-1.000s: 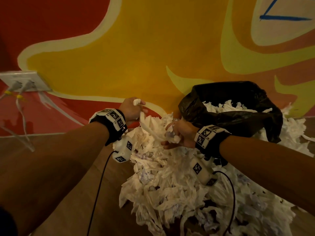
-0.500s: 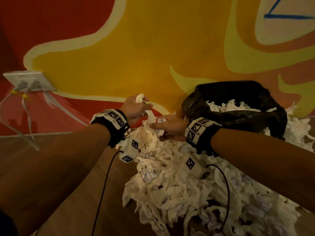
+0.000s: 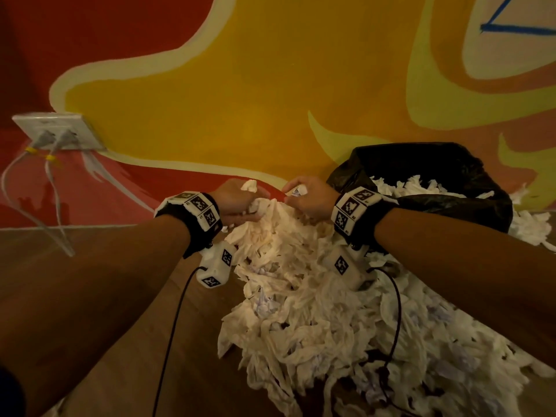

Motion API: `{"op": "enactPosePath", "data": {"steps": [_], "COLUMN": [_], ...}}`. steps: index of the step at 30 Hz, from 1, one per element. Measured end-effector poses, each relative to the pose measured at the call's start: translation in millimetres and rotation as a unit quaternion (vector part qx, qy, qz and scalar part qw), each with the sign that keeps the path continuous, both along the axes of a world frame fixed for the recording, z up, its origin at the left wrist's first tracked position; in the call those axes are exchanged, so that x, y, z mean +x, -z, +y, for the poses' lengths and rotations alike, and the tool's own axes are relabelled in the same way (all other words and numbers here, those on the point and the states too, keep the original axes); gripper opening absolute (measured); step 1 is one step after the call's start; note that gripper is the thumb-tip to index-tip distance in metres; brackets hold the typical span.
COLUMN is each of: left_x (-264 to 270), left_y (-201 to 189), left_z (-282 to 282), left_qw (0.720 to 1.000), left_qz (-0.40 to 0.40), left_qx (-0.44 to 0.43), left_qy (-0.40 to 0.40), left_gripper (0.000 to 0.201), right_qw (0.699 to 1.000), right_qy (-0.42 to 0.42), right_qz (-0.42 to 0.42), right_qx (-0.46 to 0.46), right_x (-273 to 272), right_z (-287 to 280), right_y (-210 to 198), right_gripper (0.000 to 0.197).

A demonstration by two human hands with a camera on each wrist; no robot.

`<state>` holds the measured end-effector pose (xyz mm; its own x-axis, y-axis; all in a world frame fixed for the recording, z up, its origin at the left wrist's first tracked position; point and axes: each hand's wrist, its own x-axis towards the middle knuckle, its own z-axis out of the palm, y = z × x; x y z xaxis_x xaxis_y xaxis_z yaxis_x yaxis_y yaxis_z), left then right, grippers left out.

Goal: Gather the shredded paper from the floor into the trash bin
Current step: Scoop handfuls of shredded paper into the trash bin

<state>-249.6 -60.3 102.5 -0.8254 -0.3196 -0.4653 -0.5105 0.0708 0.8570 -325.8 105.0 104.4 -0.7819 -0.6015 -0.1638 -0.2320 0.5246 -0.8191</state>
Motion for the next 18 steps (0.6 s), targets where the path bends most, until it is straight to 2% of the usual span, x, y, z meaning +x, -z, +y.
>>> {"op": "enactPosePath", "data": {"steps": [4,6,7,9,11,14,18], "left_x": [6.7,10.8,13.3,18.2,22.6,24.6,18.2], "left_y": [12.4,19.7,22.9,30.7,40.8,53.3,56.6], "left_z": [-18.1,-25.5,-28.1,-31.8,-35.1,-40.7,-38.0], "left_qw": [0.993,0.975,0.956,0.9,0.856,0.837,0.847], "left_qz": [0.006,-0.01,-0.027,-0.082,-0.12,-0.13,-0.117], "left_qx": [-0.112,-0.209,-0.269,-0.386,-0.44,-0.456,-0.444], "left_qy": [0.028,0.079,0.115,0.185,0.242,0.273,0.268], "left_gripper": [0.014,0.014,0.018,0.029,0.035,0.048,0.044], "right_qw": [0.982,0.948,0.922,0.876,0.856,0.863,0.914], "right_qy": [-0.068,-0.106,-0.125,-0.163,-0.179,-0.184,-0.165], "right_qz": [0.128,0.174,0.199,0.221,0.226,0.229,0.204], "right_qx": [0.119,0.245,0.308,0.397,0.429,0.41,0.308], "right_x": [-7.2,-8.5,-9.2,-9.9,-9.6,-9.8,-6.8], "right_z": [8.3,10.6,11.1,11.4,12.2,12.0,11.9], "right_y": [16.3,28.3,34.8,46.6,55.9,59.6,47.8], "right_gripper": [0.011,0.023,0.031,0.051,0.053,0.023,0.018]}}
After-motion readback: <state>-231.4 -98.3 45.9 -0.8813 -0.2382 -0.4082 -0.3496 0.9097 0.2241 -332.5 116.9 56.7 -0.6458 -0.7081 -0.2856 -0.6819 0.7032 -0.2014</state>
